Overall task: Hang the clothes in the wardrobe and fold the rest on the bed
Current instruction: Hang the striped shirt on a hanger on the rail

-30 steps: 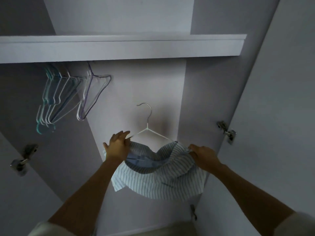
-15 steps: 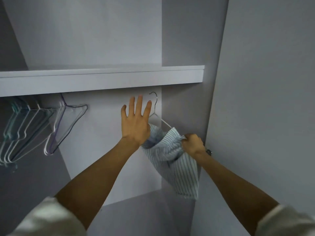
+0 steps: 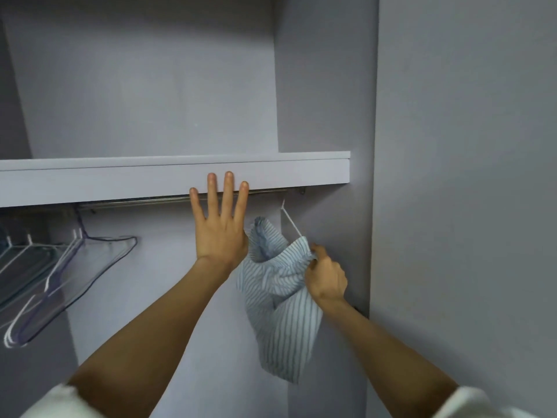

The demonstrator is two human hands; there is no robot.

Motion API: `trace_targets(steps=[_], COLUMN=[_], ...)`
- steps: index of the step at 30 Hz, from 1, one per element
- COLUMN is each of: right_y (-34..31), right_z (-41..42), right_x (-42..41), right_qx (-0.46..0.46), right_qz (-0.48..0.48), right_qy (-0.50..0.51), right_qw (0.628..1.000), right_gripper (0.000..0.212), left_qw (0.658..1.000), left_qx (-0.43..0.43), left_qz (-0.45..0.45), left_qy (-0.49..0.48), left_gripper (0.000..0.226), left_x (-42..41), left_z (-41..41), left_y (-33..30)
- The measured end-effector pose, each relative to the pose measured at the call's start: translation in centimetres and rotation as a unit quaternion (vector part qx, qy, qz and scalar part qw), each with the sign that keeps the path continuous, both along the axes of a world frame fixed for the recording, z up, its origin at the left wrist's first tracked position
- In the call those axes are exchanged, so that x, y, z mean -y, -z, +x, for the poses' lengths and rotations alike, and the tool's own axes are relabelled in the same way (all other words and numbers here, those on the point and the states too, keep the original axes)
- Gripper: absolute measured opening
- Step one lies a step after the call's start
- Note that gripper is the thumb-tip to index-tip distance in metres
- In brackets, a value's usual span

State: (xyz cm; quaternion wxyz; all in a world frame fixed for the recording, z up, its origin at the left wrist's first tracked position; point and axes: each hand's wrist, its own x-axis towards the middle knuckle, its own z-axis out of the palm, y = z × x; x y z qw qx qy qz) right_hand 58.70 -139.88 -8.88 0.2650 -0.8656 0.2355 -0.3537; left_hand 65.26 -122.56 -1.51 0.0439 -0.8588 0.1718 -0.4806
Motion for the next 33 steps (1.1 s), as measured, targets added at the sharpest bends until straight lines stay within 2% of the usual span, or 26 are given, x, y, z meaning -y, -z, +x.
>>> trace_targets(steps=[2,8,12,16,20,25,30,33], right_y=[-0.5,-1.4,-0.8,0.1,0.2,-0.5,-0.2,0.4], right_z=[1.4,3.4,3.0,1.9,0.8,-1.5,-5.3,-7.7], right_x=[0.5,1.2,1.0,0.9,0.7,-0.4,-4.3,-8.0], right_qx=[-0.019,-0.126,-0.18,-0.198,-0.238,-0.302,-0.257,-0.134], right_qz=[-0.01,-0.07,-0.194,-0.306,-0.335,-0.318,-0.297,-0.273], right_qy=[0.001,0.031,0.001,-0.026,-0.065,-0.078,-0.125,-0.189], right_qw=[1.0,0.989,0.964,0.931,0.909,0.895,0.911,0.934], right_gripper=[0.047,0.032,0.058,0.057,0.053,0.051,0.048,0.041], left_qw=[1.0,1.0,1.0,1.0,0.999,0.994,0.982,0.973], left_qx=[0.005,0.001,-0.009,-0.023,-0.037,-0.084,-0.174,-0.223], left_qz=[-0.007,-0.004,0.005,0.014,0.029,0.066,0.069,0.021], left_qy=[-0.004,-0.002,-0.006,-0.01,-0.012,-0.003,0.04,0.056], left_gripper=[0.097,0.099,0.099,0.101,0.103,0.101,0.08,0.07], left_x=[0.2,0.1,-0.1,-0.5,-0.7,-1.6,-4.4,-7.6], left_z=[0.3,0.3,0.0,-0.7,-1.2,-2.3,-5.2,-7.7], left_y=[0.1,0.1,-0.2,-0.4,-0.7,-1.5,-0.5,2.2])
